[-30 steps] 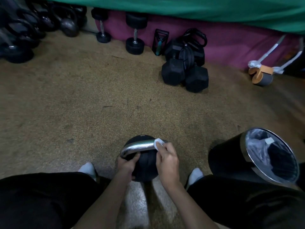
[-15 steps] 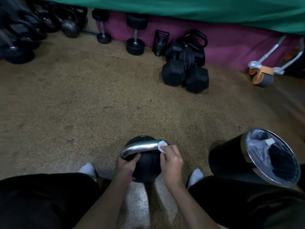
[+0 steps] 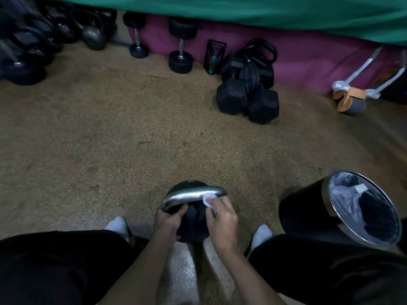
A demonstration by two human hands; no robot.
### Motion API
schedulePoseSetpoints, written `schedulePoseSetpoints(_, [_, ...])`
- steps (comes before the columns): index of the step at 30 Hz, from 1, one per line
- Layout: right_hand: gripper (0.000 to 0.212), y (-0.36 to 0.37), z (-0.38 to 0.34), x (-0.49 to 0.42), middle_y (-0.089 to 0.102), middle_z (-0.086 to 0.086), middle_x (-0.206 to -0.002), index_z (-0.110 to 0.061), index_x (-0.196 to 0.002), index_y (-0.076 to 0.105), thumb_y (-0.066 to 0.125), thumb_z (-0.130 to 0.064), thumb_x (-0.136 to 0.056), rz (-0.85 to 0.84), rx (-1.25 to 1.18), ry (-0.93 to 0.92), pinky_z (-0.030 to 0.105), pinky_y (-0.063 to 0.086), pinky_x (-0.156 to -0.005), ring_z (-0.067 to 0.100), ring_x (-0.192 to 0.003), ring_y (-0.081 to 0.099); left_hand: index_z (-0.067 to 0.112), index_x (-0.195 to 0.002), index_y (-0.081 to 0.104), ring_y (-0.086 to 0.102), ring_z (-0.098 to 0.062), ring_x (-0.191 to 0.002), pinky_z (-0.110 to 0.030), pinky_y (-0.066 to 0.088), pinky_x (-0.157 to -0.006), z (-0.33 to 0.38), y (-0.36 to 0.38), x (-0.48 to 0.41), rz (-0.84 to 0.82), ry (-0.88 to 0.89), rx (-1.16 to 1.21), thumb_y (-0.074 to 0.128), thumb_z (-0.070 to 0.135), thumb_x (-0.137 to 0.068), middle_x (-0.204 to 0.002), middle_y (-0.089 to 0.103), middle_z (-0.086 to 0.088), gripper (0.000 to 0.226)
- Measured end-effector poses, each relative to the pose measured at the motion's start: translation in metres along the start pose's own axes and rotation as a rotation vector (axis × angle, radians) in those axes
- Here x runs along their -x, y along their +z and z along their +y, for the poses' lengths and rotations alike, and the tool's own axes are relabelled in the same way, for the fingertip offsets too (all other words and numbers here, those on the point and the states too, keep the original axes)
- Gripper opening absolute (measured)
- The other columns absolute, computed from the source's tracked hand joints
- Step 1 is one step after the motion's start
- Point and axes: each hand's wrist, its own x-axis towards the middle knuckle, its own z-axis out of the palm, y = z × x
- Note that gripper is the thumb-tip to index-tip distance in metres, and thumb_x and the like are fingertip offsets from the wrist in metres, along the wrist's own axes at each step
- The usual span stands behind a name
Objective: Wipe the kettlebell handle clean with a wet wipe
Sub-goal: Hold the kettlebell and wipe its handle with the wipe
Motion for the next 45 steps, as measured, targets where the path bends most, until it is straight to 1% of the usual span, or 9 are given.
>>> schedulePoseSetpoints(3, [0.029,-0.003,0.006,-0.002,0.061,-0.006,-0.088,-0.018,-0.090,0.070,0.070,0.005,-0.073,0.008,0.002,0.016,0.006,0.042,-0.065,-0.001,-0.074,0.054,0.026,-0.143,0.041,0.054,-0.042,-0.124,-0.047,0.052,-0.064,0.002,0.000,0.002,-0.008,-0.011,-0.023,0.084,0.036,-0.080,-0.142,0.055,-0.010,0.077])
schedulePoseSetpoints(7, [0.027,-0.001,0.004,0.000,0.065,-0.006,-0.090,-0.018,-0.094,0.073,0.073,0.001,-0.075,-0.019,0.006,-0.028,0.012,0.049,-0.067,0.007,-0.077,0.064,0.025,-0.145,0.040,0.051,-0.042,-0.128,-0.051,0.049,-0.072,0.002,0.001,0.002,-0.028,-0.007,-0.011,0.081,0.031,-0.083,-0.144,0.053,-0.011,0.074])
schedulePoseSetpoints(12, [0.022,-0.005,-0.002,-0.007,0.062,-0.003,-0.083,-0.013,-0.097,0.073,0.071,-0.001,-0.079,0.029,-0.029,-0.051,0.003,0.042,-0.068,-0.004,-0.075,0.052,0.025,-0.146,0.039,0.048,-0.043,-0.131,-0.055,0.048,-0.073,0.001,0.000,0.001,-0.029,-0.004,-0.022,0.082,0.032,-0.082,-0.148,0.049,-0.011,0.077])
schedulePoseSetpoints(19, [0.019,-0.009,-0.003,-0.012,0.057,-0.002,-0.082,-0.014,-0.101,0.070,0.063,-0.007,-0.085,-0.034,0.028,-0.096,0.022,0.052,-0.063,0.008,-0.070,0.058,0.027,-0.145,0.040,0.047,-0.043,-0.132,-0.065,0.049,-0.088,-0.001,-0.001,-0.005,-0.021,-0.005,-0.010,0.084,0.035,-0.079,-0.149,0.049,-0.010,0.080])
schedulePoseSetpoints(24, [0.020,-0.013,-0.015,-0.028,0.050,-0.002,-0.075,-0.011,-0.097,0.070,0.054,-0.023,-0.093,-0.041,0.055,-0.109,0.031,0.050,-0.054,0.012,-0.061,0.052,0.026,-0.140,0.046,0.050,-0.042,-0.129,-0.056,0.049,-0.077,-0.001,-0.002,-0.004,-0.039,0.002,-0.003,0.084,0.035,-0.079,-0.144,0.054,-0.008,0.073])
schedulePoseSetpoints(27, [0.017,-0.018,-0.014,-0.028,0.046,-0.005,-0.077,-0.008,-0.097,0.070,0.056,-0.017,-0.092,-0.049,0.058,-0.103,0.025,0.048,-0.057,0.010,-0.062,0.050,0.027,-0.139,0.047,0.052,-0.043,-0.126,-0.059,0.052,-0.076,-0.003,-0.002,-0.006,-0.021,0.013,-0.009,0.087,0.039,-0.074,-0.142,0.056,-0.009,0.078])
schedulePoseSetpoints(35, [0.017,-0.013,-0.022,-0.046,0.056,0.001,-0.092,-0.012,-0.101,0.068,0.056,-0.009,-0.089,-0.256,0.219,-0.115,0.028,0.048,-0.069,0.019,-0.083,0.055,0.031,-0.127,0.056,0.065,-0.039,-0.108,-0.042,0.053,-0.049,-0.013,-0.003,-0.021,-0.004,0.035,-0.024,0.090,0.064,-0.037,-0.123,0.069,-0.007,0.102])
schedulePoseSetpoints(41, [0.027,-0.028,-0.026,-0.069,0.054,0.005,-0.107,-0.009,-0.100,0.067,0.048,0.004,-0.086,-0.480,0.362,-0.086,0.018,0.037,-0.075,0.022,-0.099,0.055,0.029,-0.134,0.049,0.062,-0.039,-0.113,-0.037,0.053,-0.049,-0.003,-0.004,-0.007,-0.011,0.023,-0.046,0.089,0.043,-0.070,-0.129,0.065,-0.007,0.077])
schedulePoseSetpoints(45, [0.025,-0.023,-0.039,-0.090,0.061,0.011,-0.103,-0.010,-0.103,0.069,0.053,-0.004,-0.086,-0.637,0.396,-0.036,0.031,0.048,-0.080,0.028,-0.096,0.060,0.032,-0.138,0.043,0.059,-0.042,-0.118,-0.045,0.055,-0.055,-0.005,-0.003,-0.015,-0.008,-0.035,-0.067,0.090,0.045,-0.066,-0.138,0.058,-0.009,0.087])
